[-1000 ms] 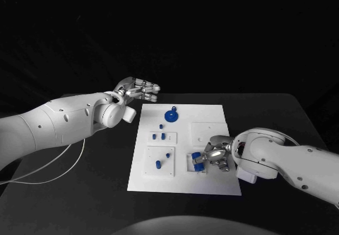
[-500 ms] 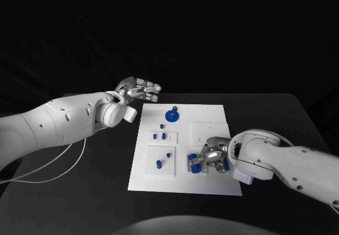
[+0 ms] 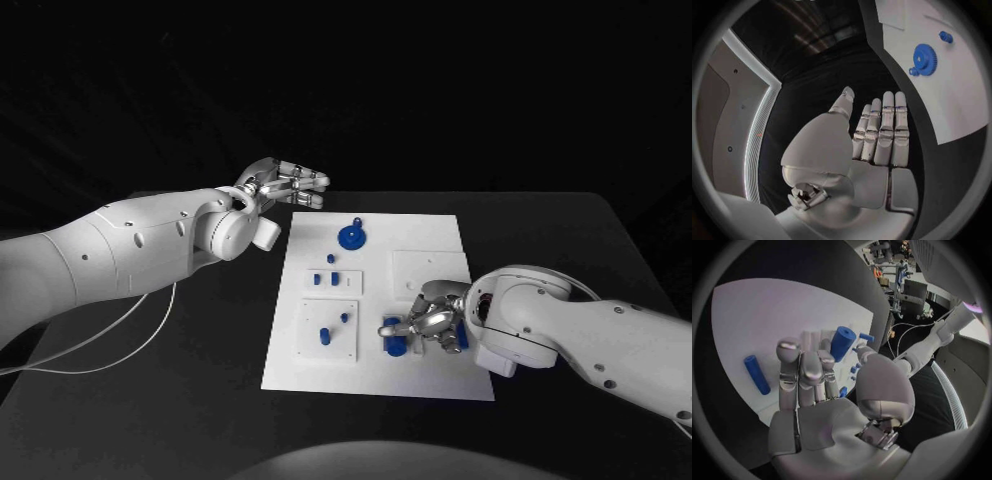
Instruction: Assemble the parts on the task board
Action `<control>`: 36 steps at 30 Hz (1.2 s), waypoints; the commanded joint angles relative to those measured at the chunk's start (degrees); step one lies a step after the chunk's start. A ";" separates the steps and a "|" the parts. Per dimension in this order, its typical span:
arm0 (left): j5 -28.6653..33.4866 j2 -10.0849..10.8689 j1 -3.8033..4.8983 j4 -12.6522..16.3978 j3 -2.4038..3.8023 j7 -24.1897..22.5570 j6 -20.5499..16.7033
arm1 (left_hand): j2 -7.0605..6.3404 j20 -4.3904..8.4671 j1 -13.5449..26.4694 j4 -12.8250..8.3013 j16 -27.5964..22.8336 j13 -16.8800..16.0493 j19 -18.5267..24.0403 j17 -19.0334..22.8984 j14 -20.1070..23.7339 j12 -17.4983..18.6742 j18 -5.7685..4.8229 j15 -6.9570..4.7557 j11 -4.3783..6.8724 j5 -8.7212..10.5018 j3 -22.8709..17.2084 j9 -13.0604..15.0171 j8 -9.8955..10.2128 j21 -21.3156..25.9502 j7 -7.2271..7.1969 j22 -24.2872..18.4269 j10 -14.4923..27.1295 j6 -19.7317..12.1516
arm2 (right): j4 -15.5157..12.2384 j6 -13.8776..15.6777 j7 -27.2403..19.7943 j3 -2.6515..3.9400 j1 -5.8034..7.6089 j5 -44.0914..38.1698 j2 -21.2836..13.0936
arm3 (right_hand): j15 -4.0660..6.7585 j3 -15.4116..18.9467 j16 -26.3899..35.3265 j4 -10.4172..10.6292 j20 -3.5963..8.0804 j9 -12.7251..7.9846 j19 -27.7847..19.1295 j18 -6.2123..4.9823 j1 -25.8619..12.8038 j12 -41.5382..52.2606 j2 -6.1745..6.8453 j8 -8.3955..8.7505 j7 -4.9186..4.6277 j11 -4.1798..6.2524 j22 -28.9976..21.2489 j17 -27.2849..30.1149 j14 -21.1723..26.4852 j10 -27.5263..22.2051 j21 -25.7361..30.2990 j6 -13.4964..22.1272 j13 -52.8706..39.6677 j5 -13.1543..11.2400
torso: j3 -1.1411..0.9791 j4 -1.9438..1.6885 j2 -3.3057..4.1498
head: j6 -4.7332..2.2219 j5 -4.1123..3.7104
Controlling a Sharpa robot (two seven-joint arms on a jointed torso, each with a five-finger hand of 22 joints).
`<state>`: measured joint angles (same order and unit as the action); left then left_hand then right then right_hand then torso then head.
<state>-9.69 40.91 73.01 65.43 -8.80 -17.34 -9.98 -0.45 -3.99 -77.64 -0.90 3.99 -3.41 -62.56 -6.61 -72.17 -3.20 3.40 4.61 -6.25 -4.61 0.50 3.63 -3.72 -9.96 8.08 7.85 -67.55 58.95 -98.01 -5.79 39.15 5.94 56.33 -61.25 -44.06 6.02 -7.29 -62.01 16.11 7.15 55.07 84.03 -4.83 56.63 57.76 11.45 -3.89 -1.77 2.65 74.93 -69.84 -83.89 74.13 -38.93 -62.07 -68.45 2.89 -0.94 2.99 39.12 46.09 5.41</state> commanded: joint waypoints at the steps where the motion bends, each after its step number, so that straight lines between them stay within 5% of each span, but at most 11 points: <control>1: -0.11 -0.05 0.01 0.14 0.04 -0.19 0.70 | 0.01 0.04 0.40 0.35 0.00 -0.01 0.32 -0.10 -0.20 -0.26 -0.51 0.23 -0.15 0.29 0.09 -0.02 0.06 -0.18 0.01 -0.07 0.38 -0.34 | 0.05 -0.03 4.04 -0.44 -0.53 -1.09 0.03 | -0.50 9.92 0.40 -1.69 -0.39 -2.49 2.88 0.32 1.38 -0.16 -4.86 0.20 -0.37 -0.37 4.44 -0.03 -0.37 -0.05 0.16 0.87 0.06 0.78 | -0.02 -0.02 0.00 | -0.07 -0.05; 2: -0.11 -0.04 0.01 0.15 0.04 -0.19 0.70 | 0.01 0.04 0.40 0.35 0.00 -0.01 0.32 -0.10 -0.20 -0.26 -0.51 0.23 -0.15 0.29 0.09 -0.02 0.06 -0.18 0.01 -0.07 0.38 -0.34 | -0.13 0.00 3.94 -0.44 -0.53 -1.07 -0.07 | -0.57 14.07 0.42 -2.43 -0.53 -2.31 2.90 0.13 1.46 -0.03 -7.42 0.24 -0.43 -0.36 4.47 0.02 -0.36 -0.12 0.10 0.88 0.17 1.52 | -0.02 -0.02 0.00 | -0.07 -0.05; 15: -0.16 0.20 0.01 0.23 0.04 -0.17 0.62 | 0.01 0.04 0.40 0.35 0.00 -0.01 0.32 -0.10 -0.20 -0.26 -0.51 0.23 -0.15 0.29 0.09 -0.02 0.06 -0.18 0.01 -0.07 0.38 -0.34 | -3.14 0.06 3.05 -0.41 -0.55 -1.07 -2.73 | -0.44 16.28 0.27 -5.04 -0.50 -2.06 2.92 0.13 2.30 0.27 -9.51 0.21 -0.16 -0.31 4.45 0.12 -0.37 -0.02 0.00 0.19 0.74 6.53 | -0.08 0.02 -0.02 | -0.23 -0.07; 20: -0.18 0.31 0.01 0.23 0.04 -0.15 0.57 | 0.01 0.04 0.40 0.35 0.00 -0.01 0.32 -0.10 -0.20 -0.26 -0.51 0.23 -0.15 0.29 0.09 -0.02 0.06 -0.18 0.01 -0.07 0.38 -0.34 | -4.52 -0.76 2.26 -0.30 -0.55 -1.02 -4.33 | -0.42 17.70 0.22 -8.07 -0.46 -1.99 2.91 0.15 3.06 0.46 -10.69 0.20 -0.12 -0.28 4.44 0.18 -0.39 0.06 -0.02 -0.07 0.77 8.31 | -0.02 0.02 -0.03 | -0.26 -0.07; 28: -0.24 0.40 0.01 0.12 0.04 -0.08 0.56 | 0.01 0.04 0.40 0.35 0.00 -0.01 0.32 -0.10 -0.20 -0.26 -0.51 0.23 -0.15 0.29 0.09 -0.02 0.06 -0.18 0.01 -0.07 0.38 -0.34 | -6.02 -2.62 1.56 -0.03 -0.55 0.11 -6.09 | -0.33 17.64 0.28 -10.79 -0.40 -1.57 2.90 0.22 4.65 0.60 -10.03 0.17 0.10 -0.15 4.44 0.23 -0.34 0.10 0.00 -0.82 0.69 10.05 | -0.01 -0.01 -0.03 | -0.32 -0.08; 36: -0.26 0.46 0.01 0.09 0.03 -0.01 0.59 | 0.01 0.04 0.40 0.35 0.00 -0.01 0.32 -0.10 -0.20 -0.26 -0.51 0.23 -0.15 0.29 0.09 -0.02 0.06 -0.18 0.01 -0.07 0.38 -0.34 | -6.15 -3.47 1.38 0.09 -0.56 0.60 -6.67 | -0.24 17.37 0.21 -11.27 -0.29 -0.52 2.90 0.33 4.67 0.76 -9.48 0.18 0.29 -0.03 4.44 0.18 -0.35 0.18 0.01 -1.31 0.54 12.20 | -0.02 -0.03 0.03 | -0.34 -0.08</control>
<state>-9.77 41.41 73.01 65.44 -8.81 -17.11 -9.97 -0.45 -3.99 -77.64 -0.90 3.99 -3.41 -62.56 -6.64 -72.17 -3.20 3.41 4.61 -6.25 -4.61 0.51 3.63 -3.72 -9.96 8.08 7.86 -67.55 58.95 -104.13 -7.23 39.81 6.03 55.85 -61.10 -50.69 5.80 10.09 -61.78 5.12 7.15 54.49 84.03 -4.83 61.09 58.32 1.66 -3.45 -1.52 2.66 74.92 -69.69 -84.11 74.13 -38.93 -62.97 -67.85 14.95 -0.96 2.98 39.09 45.71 5.35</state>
